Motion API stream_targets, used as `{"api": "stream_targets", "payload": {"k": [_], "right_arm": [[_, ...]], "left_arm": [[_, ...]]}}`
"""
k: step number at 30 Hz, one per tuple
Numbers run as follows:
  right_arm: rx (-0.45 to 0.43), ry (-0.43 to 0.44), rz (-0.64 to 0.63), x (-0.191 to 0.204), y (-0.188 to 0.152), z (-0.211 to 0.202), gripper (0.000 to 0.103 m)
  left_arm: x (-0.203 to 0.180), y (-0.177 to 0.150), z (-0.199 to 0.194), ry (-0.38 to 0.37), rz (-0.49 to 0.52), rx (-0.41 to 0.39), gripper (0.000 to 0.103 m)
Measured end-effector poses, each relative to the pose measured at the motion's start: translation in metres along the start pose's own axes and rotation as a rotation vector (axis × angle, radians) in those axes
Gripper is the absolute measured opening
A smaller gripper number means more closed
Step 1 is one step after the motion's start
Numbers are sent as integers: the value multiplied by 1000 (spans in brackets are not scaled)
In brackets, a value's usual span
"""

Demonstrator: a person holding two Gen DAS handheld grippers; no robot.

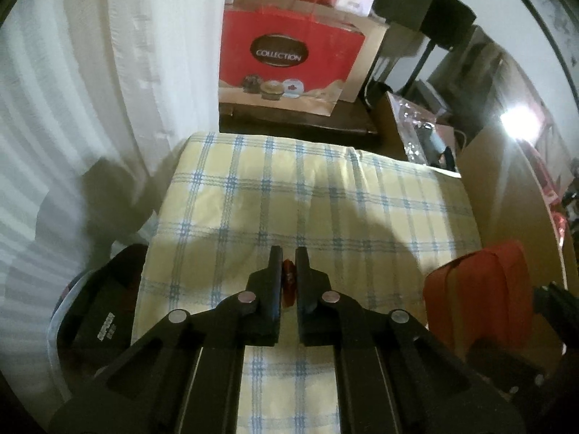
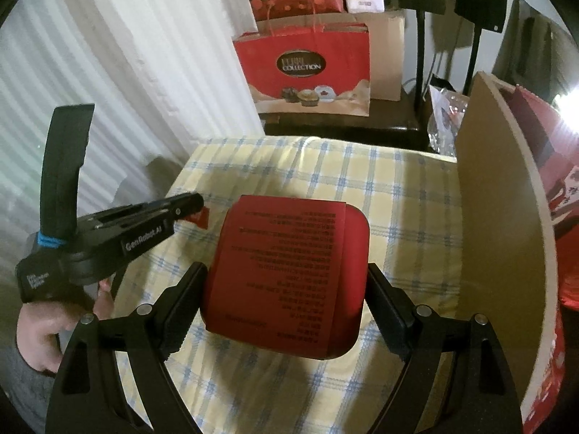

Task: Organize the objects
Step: 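Carry the red square box with the right gripper while the left carries the candy packet to the tray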

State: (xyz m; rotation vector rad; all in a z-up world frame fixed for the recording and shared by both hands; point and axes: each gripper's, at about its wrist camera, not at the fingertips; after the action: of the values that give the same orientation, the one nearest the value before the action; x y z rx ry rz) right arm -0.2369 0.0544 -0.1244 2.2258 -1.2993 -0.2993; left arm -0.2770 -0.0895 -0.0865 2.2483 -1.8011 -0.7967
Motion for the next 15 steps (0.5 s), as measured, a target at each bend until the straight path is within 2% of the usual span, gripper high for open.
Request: {"api": "stream_targets", "payload": {"k": [5,15], "right_arm": [[-12,-1,-2,1,-1,-11,87],[-48,-18,4,-5,-2,-42,87]], "left_arm": [[-1,-6,-13,-14,-10,-10,6],[-28,-22,-47,-24,44,-53,6]]}}
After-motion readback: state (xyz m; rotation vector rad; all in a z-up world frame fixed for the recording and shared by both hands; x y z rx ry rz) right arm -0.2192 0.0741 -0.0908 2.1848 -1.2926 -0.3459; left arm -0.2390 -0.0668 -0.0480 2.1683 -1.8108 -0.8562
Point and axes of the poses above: each gripper's, at about its wrist camera, not at the fingertips, and z roughly the way its jaws point, x to its left, y to its top, and after that the axes turned 12 degrees about -z, right-handed
